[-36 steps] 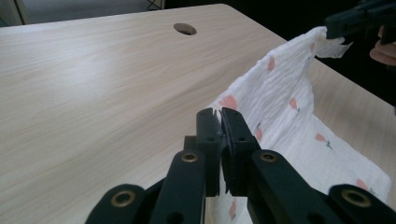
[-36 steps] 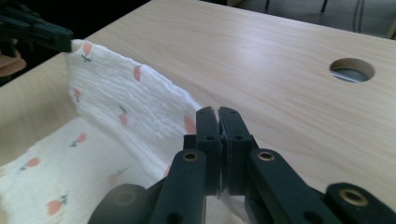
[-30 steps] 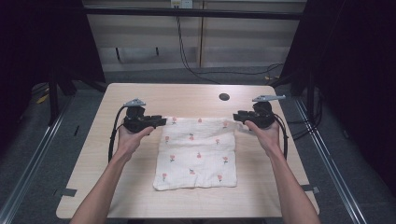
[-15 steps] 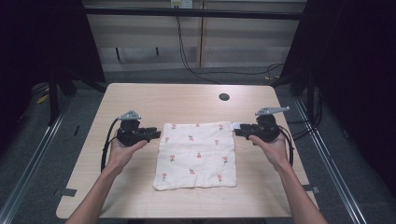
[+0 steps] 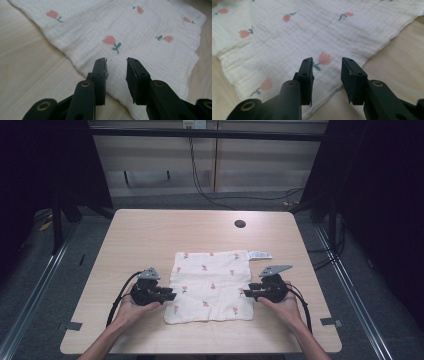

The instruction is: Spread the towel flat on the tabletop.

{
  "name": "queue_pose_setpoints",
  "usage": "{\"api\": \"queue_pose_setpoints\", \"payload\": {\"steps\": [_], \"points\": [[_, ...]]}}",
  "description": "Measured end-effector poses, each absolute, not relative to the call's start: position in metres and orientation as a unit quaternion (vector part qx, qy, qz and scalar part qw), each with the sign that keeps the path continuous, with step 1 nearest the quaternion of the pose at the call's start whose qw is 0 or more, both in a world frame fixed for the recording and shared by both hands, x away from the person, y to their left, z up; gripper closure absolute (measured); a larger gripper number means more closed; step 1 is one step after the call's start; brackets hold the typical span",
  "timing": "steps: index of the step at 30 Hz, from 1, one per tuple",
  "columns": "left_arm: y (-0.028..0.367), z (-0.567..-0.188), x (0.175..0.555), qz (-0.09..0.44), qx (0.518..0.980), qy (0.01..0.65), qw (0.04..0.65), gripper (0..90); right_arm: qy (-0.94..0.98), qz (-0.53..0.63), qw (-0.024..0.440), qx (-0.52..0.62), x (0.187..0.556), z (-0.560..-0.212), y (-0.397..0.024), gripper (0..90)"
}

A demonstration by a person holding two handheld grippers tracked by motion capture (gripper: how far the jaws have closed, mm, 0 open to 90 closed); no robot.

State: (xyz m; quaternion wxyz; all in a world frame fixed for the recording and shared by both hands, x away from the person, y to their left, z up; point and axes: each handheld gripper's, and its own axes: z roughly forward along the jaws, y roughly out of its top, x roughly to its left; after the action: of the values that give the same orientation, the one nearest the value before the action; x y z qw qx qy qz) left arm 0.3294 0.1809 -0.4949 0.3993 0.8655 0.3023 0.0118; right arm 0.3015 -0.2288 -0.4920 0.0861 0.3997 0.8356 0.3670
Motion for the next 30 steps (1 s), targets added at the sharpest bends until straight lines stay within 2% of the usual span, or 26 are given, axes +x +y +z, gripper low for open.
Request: {"api": "queue_pose_setpoints", "payload": {"steps": [3,7,9,11,15,19,22,23,30], "points": [[0.180,-0.497,0.331,0.025,0.857,0.313,0.409,68.9,0.842,0.348,0.102,0.399,0.301,-0.497,-0.222,62.0],[0.178,-0.501,0.332,0.031,0.857,0.308,0.413,69.8,0.846,0.336,0.144,0.388,0.292,-0.498,-0.220,74.7],[0.177,-0.504,0.334,0.008,0.857,0.305,0.416,68.2,0.846,0.336,0.143,0.389,0.288,-0.498,-0.222,83.8],[0.175,-0.504,0.334,0.009,0.856,0.310,0.414,68.3,0.844,0.338,0.135,0.394,0.287,-0.498,-0.225,88.4],[0.172,-0.503,0.331,0.025,0.860,0.306,0.408,70.3,0.844,0.338,0.114,0.400,0.286,-0.496,-0.229,90.0],[0.172,-0.501,0.326,0.016,0.866,0.303,0.398,73.0,0.841,0.348,0.092,0.404,0.281,-0.496,-0.234,90.0],[0.173,-0.499,0.319,0.018,0.873,0.304,0.382,86.9,0.838,0.355,0.083,0.406,0.274,-0.497,-0.238,90.0],[0.174,-0.499,0.318,0.013,0.874,0.303,0.381,88.7,0.838,0.352,0.078,0.408,0.271,-0.496,-0.238,90.0],[0.176,-0.497,0.301,0.001,0.881,0.289,0.374,89.5,0.846,0.353,0.065,0.394,0.254,-0.495,-0.239,90.0]]}}
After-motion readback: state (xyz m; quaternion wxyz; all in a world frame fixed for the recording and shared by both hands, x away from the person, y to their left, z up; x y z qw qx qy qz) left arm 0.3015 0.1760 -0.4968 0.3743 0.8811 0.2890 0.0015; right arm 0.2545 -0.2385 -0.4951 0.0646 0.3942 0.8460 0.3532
